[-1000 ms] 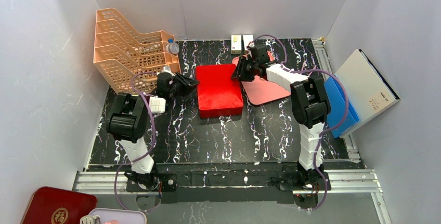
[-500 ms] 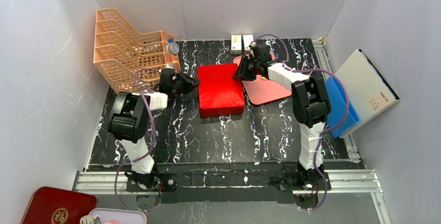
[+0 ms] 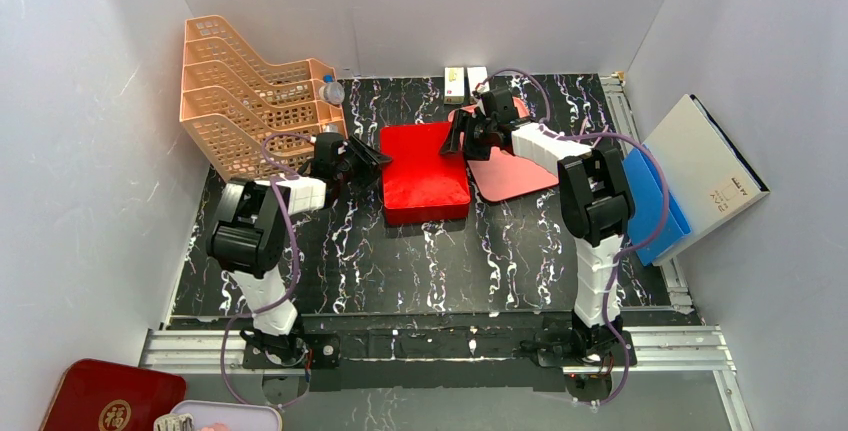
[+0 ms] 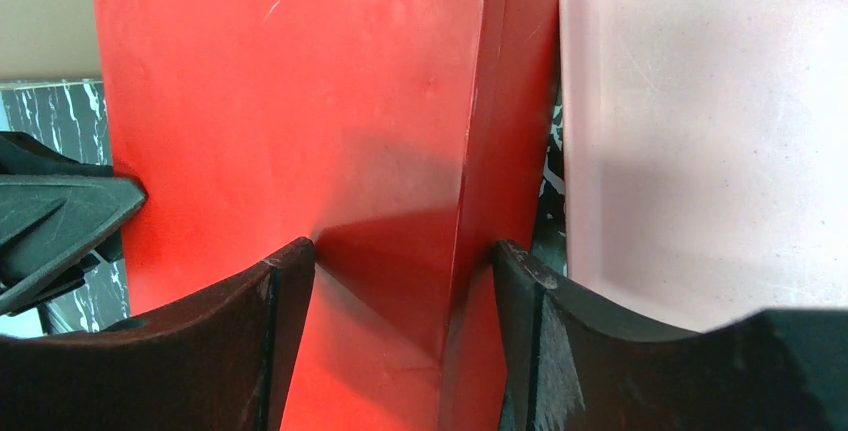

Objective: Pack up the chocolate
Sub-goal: Close the box lid on the packing box.

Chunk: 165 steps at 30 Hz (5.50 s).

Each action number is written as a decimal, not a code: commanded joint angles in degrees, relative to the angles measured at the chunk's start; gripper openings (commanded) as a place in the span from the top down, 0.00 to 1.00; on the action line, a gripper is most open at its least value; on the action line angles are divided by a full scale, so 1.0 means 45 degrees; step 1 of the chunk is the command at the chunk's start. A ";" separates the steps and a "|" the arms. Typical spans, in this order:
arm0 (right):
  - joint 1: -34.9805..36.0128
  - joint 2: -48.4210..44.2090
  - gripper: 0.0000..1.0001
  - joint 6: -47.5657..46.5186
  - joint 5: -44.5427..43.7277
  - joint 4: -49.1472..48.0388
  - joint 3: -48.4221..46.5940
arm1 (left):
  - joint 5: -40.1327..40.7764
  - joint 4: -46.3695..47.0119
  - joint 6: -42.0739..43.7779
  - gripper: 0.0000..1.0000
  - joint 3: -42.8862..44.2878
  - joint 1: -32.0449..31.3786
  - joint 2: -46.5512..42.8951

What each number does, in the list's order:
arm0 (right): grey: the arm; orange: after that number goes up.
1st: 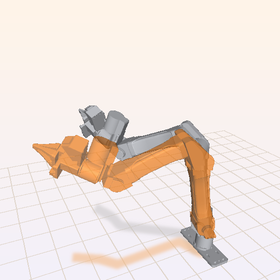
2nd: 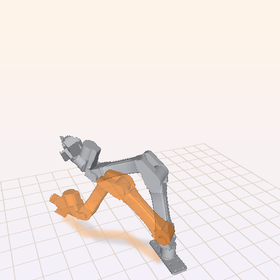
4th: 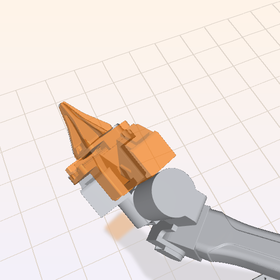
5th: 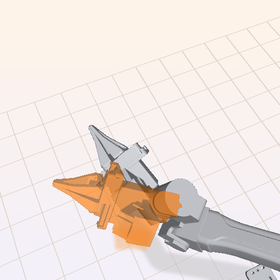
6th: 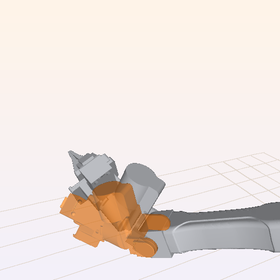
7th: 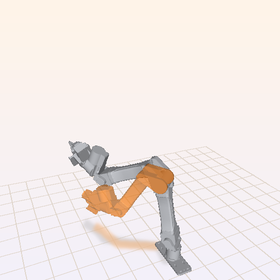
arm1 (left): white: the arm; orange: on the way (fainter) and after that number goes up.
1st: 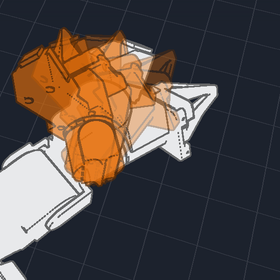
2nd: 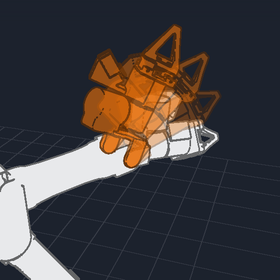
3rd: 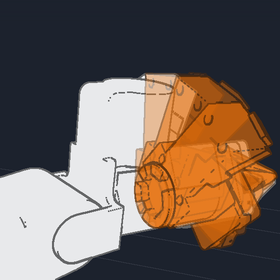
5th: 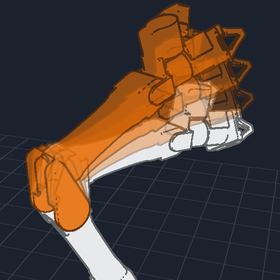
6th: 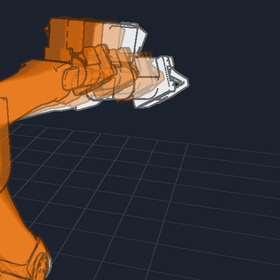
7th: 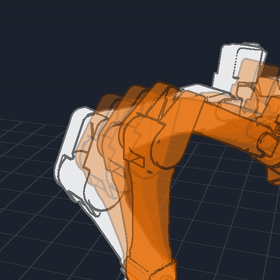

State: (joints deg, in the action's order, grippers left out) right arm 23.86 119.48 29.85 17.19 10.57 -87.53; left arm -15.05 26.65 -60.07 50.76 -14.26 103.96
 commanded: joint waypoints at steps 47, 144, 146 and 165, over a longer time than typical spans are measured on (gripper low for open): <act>0.0507 -0.5436 0.27 0.0301 0.1184 -0.0275 0.6049 | 0.0219 -0.3541 -0.0577 0.34 -0.4150 -0.1185 -0.5321; 0.1851 -0.2946 0.35 0.0008 0.0323 0.0796 0.4655 | 0.5282 -1.0404 0.3027 0.58 0.0374 -0.2280 -0.5228; 0.1856 -0.2986 0.33 0.0009 0.0249 0.0802 0.4665 | 0.5370 -1.0492 0.3107 0.51 0.0398 -0.2270 -0.5268; 0.1260 -0.3707 0.20 -0.0014 -0.0362 0.0643 0.4159 | 0.5146 -1.2152 0.4901 0.44 0.3278 -0.2221 -0.5237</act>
State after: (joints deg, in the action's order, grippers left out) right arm 30.74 104.36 31.27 19.18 11.25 -66.98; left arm 8.19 -23.68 -41.04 60.88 -24.49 80.84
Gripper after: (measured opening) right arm 0.806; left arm 0.576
